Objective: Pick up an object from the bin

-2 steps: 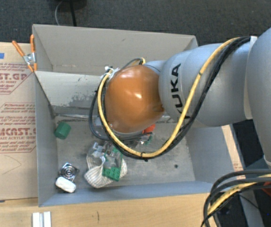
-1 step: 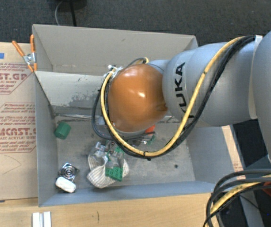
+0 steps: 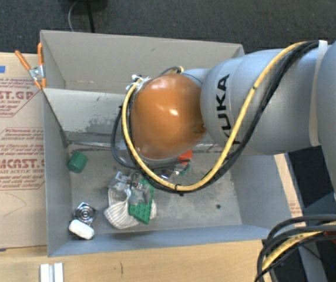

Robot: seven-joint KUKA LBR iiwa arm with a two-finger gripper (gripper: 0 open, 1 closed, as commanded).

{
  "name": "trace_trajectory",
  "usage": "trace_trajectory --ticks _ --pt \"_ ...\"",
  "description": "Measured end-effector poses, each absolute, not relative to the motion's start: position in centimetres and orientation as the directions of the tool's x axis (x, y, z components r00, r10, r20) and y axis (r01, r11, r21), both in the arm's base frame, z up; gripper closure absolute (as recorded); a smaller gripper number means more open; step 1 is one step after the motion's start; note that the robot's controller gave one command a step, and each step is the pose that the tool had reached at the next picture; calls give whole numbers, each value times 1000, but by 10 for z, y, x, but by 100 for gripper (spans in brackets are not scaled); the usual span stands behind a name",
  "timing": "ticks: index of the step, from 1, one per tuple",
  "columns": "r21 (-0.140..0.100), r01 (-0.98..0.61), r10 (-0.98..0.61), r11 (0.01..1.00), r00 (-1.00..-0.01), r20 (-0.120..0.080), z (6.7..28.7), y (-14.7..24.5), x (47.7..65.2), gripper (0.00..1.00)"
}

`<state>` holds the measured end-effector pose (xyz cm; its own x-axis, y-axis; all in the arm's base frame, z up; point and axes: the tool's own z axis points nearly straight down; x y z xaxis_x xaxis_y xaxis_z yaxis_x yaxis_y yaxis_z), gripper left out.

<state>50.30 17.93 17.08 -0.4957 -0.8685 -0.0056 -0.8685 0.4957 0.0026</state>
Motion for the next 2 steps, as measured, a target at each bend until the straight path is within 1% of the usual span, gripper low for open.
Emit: trace_trajectory --ticks 1,2 --pt "6 -963 -963 269 -269 -4 142 183 498 100" --pt "5 -997 -997 79 -79 -7 131 168 505 100"
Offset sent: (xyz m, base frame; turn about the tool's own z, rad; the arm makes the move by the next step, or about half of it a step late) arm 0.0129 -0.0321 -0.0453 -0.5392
